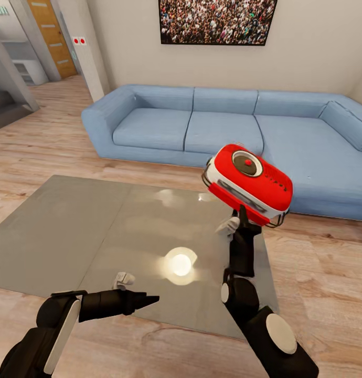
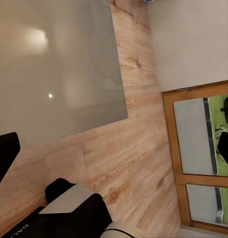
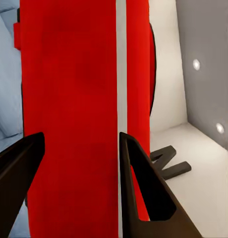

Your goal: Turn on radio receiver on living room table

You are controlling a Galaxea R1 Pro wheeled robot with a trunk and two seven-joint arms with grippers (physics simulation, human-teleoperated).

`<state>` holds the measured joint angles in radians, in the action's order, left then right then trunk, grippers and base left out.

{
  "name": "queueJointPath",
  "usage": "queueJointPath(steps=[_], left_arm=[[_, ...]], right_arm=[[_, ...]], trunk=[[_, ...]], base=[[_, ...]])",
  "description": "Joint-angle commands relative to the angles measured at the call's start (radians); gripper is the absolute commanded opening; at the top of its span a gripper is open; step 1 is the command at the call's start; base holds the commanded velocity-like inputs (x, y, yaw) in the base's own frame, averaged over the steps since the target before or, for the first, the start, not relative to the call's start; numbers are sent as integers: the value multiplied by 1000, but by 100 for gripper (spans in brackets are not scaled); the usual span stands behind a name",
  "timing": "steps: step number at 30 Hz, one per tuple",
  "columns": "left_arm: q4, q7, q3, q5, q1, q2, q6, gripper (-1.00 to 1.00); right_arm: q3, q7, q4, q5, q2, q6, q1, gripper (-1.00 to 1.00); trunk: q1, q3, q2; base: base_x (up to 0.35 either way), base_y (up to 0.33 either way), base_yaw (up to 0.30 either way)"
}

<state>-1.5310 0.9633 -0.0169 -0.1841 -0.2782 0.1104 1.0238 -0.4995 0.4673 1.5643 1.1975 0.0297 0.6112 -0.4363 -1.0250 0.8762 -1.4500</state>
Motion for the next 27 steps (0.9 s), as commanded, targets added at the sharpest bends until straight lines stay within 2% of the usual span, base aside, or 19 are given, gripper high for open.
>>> queueJointPath(steps=[1,5,6,9,12,13,14,15,16,17,19,23,25,27], left_arm=[[0,0,0,0,-1,0,1,100],[0,0,0,0,-9,0,9,100],[0,0,0,0,-12,0,10,100],[0,0,0,0,-18,0,12,100],[0,0,0,0,-37,-1,14,100],[0,0,0,0,-43,-2,14,100],[0,0,0,0,-55,-2,16,100],[0,0,0,0,-59,-2,18,100],[0,0,0,0,-69,-3,22,100],[0,0,0,0,-75,-3,23,100],[-1,0,0,0,-85,-4,23,100],[-1,0,1,-1,-109,-8,23,100],[-1,0,4,0,-125,-27,23,100],[-1,0,5,3,-131,-47,23,100]], right_arm=[[-1,24,0,8,2,-14,28,-100],[-5,54,-2,8,5,-63,99,-100],[-9,60,-3,8,7,-97,134,-100],[-14,64,-5,9,16,-136,172,-100],[-24,81,-8,15,47,-165,220,-100],[-42,98,-9,17,58,-169,232,-100],[-81,132,-10,19,83,-171,240,-100],[-96,144,-11,19,94,-171,241,-100],[-140,178,-11,20,128,-168,243,-100],[-170,199,-12,21,149,-163,243,-100],[-214,227,-13,22,174,-146,244,-100],[-287,256,-25,22,209,-91,244,-100],[-332,264,-45,23,221,-65,245,-100],[-361,266,-64,25,225,-50,245,-100]], trunk=[[0,0,0],[0,0,0],[0,0,0],[0,0,0],[0,0,0],[0,0,0],[0,0,0],[0,0,0],[0,0,0],[0,0,0],[0,0,0],[0,0,0],[0,0,0],[0,0,0]], base=[[0,0,0],[0,0,0],[0,0,0],[0,0,0],[0,0,0],[0,0,0],[0,0,0],[0,0,0],[0,0,0],[0,0,0],[0,0,0],[0,0,0],[0,0,0],[0,0,0]])
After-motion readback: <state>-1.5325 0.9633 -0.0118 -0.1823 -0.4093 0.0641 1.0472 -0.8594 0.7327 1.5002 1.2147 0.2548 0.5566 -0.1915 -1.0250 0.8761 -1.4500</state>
